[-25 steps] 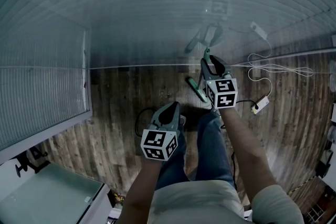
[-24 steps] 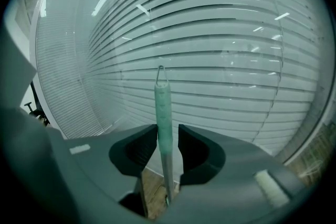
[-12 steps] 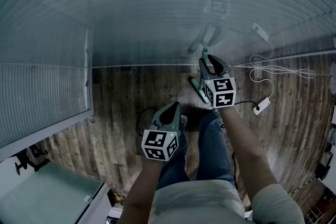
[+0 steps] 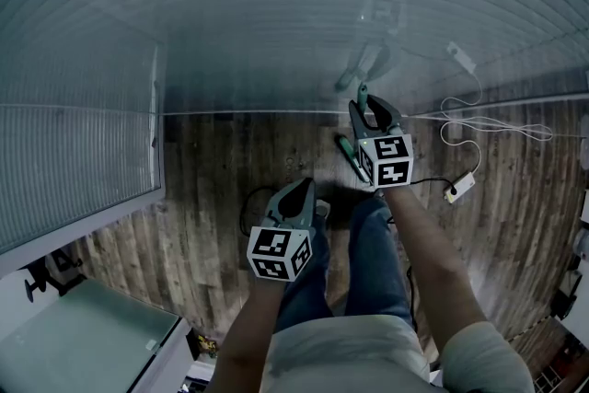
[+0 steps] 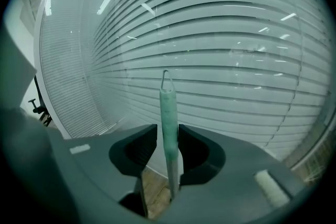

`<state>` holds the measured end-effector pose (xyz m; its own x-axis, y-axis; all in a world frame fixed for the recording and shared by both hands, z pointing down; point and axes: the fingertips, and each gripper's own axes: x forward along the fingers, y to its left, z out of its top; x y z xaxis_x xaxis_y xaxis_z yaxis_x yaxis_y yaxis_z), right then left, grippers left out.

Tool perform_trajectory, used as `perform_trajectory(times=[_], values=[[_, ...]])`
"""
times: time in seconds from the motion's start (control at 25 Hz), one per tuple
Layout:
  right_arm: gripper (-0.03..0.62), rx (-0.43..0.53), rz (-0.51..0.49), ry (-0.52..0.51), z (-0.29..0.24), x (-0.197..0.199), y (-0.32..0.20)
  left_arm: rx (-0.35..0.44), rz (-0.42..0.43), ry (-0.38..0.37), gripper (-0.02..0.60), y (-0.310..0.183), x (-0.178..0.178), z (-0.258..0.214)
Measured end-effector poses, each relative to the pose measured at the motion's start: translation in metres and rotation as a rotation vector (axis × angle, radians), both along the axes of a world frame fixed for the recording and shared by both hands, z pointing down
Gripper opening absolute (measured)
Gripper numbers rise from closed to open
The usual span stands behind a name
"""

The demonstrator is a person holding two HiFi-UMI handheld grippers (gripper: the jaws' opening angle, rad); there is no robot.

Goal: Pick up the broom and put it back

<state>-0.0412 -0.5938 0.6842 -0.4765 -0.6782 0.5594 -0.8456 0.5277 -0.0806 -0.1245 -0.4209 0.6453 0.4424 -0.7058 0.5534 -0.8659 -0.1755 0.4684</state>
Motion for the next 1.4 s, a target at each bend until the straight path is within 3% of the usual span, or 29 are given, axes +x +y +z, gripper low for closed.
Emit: perform_trajectory(times=[0.64, 1.4], values=[[0.153, 0.031, 0.026, -0.017, -0.025, 0.01, 0.014, 0.006, 0.024, 0.021, 0.0, 0.009, 0.011, -0.012], [0.152, 0.119, 0.079, -0.074, -0.132, 0.026, 0.09, 0.049, 0.185, 0.019, 0.0, 0.009, 0.039, -0.071]])
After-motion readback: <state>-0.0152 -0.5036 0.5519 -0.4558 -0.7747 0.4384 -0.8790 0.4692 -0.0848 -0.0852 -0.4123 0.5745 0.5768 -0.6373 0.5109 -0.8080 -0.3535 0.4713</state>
